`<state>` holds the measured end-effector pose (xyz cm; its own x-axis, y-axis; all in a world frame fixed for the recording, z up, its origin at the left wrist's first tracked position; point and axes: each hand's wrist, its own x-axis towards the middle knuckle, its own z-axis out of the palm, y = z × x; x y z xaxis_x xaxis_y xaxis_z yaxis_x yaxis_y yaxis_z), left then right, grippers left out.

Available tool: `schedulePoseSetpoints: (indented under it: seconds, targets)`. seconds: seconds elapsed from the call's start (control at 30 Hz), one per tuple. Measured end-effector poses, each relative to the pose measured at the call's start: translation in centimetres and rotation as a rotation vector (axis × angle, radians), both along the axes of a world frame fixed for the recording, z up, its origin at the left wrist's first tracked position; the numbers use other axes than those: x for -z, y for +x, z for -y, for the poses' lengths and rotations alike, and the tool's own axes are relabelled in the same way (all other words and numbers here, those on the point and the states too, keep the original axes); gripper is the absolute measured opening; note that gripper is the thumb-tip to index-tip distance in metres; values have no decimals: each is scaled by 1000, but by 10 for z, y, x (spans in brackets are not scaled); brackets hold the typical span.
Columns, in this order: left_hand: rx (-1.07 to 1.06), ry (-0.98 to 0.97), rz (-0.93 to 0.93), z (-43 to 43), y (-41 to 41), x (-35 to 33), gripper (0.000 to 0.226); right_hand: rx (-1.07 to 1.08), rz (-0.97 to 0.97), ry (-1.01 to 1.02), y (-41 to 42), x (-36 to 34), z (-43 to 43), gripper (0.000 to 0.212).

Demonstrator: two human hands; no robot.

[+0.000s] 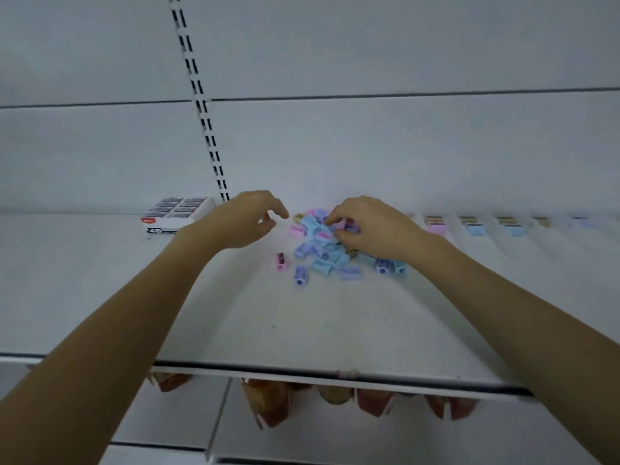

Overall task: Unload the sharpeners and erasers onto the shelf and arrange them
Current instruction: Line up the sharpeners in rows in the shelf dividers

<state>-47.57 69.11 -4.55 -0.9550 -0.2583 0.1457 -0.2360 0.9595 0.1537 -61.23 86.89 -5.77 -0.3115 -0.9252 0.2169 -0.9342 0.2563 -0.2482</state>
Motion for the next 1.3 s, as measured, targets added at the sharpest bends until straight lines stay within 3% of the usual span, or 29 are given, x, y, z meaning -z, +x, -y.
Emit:
schedulePoseSetpoints:
  seconds: [0.2, 0.5, 0.67, 0.8, 1.0, 1.17, 1.3]
  targets:
    - [38, 137, 50, 10, -22, 15, 34, 131, 35, -34, 11, 1, 29, 31]
    - [48, 294, -192, 22, -27, 37, 32, 176, 115, -63, 18, 9, 61, 35]
    - [69, 255, -412, 24, -19, 36, 25, 137, 300, -384, 19, 10, 52, 44]
    - [75, 210, -528, 12, -16, 30, 26, 63, 455, -571, 23, 8, 43, 40]
    - [83, 281, -572, 7, -12, 27, 32, 71, 344, -585, 23, 12, 39, 35]
    - [86, 576, -626, -2, -13, 25, 16, 108, 238, -540, 9, 6, 16, 39]
    - [215, 686, -633, -19, -20, 18, 26, 146, 169, -472, -12, 3, -17, 43]
